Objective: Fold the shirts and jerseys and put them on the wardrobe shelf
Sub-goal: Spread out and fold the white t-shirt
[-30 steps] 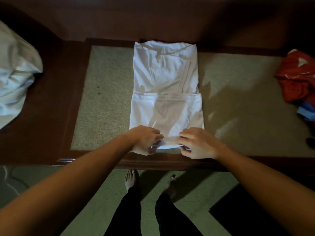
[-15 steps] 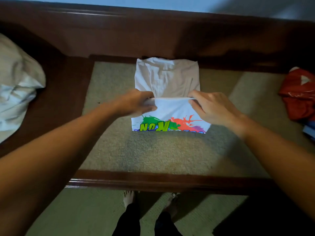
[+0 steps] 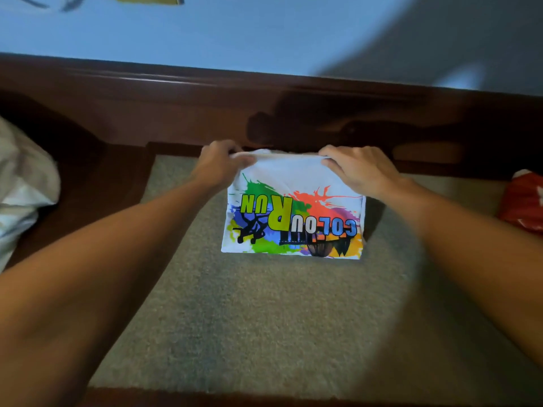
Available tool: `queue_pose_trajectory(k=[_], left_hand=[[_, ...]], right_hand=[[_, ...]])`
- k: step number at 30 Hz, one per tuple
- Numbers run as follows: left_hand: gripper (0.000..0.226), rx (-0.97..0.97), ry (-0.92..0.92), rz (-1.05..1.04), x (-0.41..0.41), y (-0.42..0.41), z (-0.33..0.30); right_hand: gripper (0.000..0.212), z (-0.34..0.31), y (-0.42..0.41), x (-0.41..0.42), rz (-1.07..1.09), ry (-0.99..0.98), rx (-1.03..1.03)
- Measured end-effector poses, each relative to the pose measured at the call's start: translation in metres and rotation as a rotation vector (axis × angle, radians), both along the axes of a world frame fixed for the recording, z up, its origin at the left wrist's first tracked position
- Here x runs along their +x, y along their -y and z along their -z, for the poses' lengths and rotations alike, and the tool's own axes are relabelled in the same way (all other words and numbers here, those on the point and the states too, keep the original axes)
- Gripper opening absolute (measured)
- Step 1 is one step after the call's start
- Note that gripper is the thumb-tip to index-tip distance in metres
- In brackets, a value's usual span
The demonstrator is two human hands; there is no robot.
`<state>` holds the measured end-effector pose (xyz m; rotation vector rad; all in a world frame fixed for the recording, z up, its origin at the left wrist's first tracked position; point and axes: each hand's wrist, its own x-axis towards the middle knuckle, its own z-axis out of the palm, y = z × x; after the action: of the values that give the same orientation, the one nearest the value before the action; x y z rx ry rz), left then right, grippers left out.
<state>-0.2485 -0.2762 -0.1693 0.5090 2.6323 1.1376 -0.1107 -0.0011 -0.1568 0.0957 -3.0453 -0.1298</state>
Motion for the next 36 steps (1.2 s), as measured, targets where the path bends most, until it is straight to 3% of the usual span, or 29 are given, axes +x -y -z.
queue_pose_trajectory(k=[7,9,12,14,16,18,21,26,28,33,34,36], left_hand=[[0.021,-0.045,0.037,-0.110,-0.037,-0.031,0.029],[0.031,-0.080,0.015,-0.149,-0.034,-0.037,0.038],[0.037,-0.264,-0.432,-0.083,-0.006,-0.038,0.054],[0.037,-0.235,-0.564,0.090,0.024,-0.041,0.059],[0.053,-0.232,-0.431,0.290,0.048,-0.044,0.064],[0.073,-0.383,-0.314,0.409,0.060,-0.043,0.075],[0.086,-0.553,-0.314,0.450,0.065,-0.039,0.095],[0.080,-0.577,-0.311,0.456,0.062,-0.040,0.099],[0.077,-0.504,-0.278,0.474,0.064,-0.036,0.092],[0.051,-0.207,-0.652,0.568,0.103,-0.013,0.077],[0.046,-0.198,-0.692,0.597,0.112,-0.011,0.077],[0.041,-0.213,-0.685,0.605,0.123,-0.009,0.081]], right_hand=[[0.030,0.045,-0.014,-0.040,0.065,-0.080,0.107],[0.034,0.058,-0.011,-0.041,0.146,-0.108,0.159],[0.042,0.067,0.005,-0.025,0.229,-0.194,0.080],[0.046,0.072,0.020,-0.006,0.243,-0.182,-0.040],[0.056,0.082,0.035,0.010,0.300,-0.072,-0.158],[0.066,0.094,0.044,0.019,0.349,0.069,-0.200],[0.071,0.109,0.046,0.023,0.360,0.155,-0.241],[0.069,0.109,0.045,0.022,0.353,0.165,-0.258],[0.069,0.104,0.048,0.023,0.349,0.183,-0.271],[0.055,0.083,0.061,0.058,0.021,-0.055,-0.233],[0.054,0.082,0.061,0.067,0.054,-0.096,-0.220],[0.057,0.076,0.063,0.081,0.368,-0.129,-0.245]])
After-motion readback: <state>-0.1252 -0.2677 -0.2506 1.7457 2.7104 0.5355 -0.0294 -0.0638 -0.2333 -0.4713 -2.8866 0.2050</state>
